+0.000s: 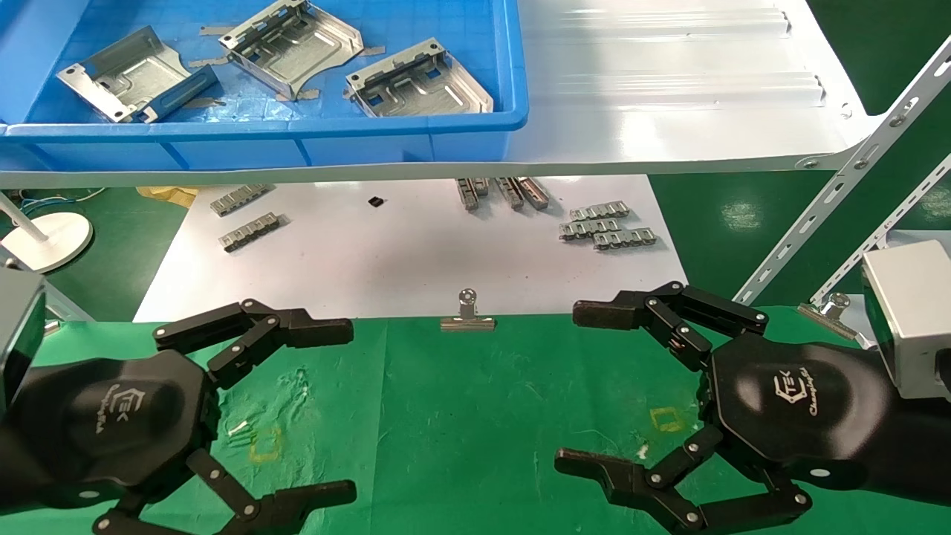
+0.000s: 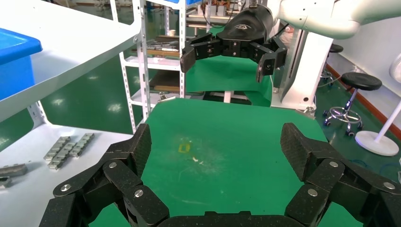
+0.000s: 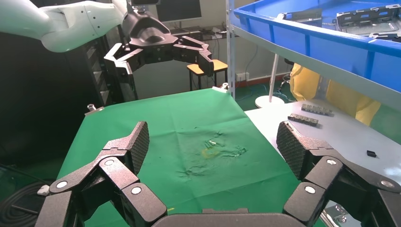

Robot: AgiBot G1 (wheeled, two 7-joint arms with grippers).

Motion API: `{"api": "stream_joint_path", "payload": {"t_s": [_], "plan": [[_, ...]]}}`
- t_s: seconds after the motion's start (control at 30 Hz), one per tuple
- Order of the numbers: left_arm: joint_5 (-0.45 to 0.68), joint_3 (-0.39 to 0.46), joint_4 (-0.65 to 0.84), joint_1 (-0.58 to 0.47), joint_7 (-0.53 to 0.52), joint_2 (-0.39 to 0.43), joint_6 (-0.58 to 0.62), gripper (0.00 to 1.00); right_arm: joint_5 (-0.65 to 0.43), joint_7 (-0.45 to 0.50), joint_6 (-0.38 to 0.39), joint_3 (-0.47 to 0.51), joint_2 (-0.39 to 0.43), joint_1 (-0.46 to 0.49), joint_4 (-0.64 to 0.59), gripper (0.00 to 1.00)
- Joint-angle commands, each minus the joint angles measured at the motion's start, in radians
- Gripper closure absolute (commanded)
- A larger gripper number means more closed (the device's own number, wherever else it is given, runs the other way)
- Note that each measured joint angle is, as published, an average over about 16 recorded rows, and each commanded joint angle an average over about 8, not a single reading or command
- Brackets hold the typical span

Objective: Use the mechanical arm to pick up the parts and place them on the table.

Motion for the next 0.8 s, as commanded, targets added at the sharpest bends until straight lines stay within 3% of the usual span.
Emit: {"api": "stream_joint_path", "payload": {"t_s": [0.03, 0.8], "plan": [[0.000, 0.000, 0.000, 0.000, 0.000, 0.000, 0.000, 0.00, 0.000, 0.000, 0.000, 0.000, 0.000, 0.000, 0.000, 1.00], [0.000, 0.000, 0.000, 0.000, 0.000, 0.000, 0.000, 0.00, 0.000, 0.000, 0.000, 0.000, 0.000, 0.000, 0.000, 1.00]]}}
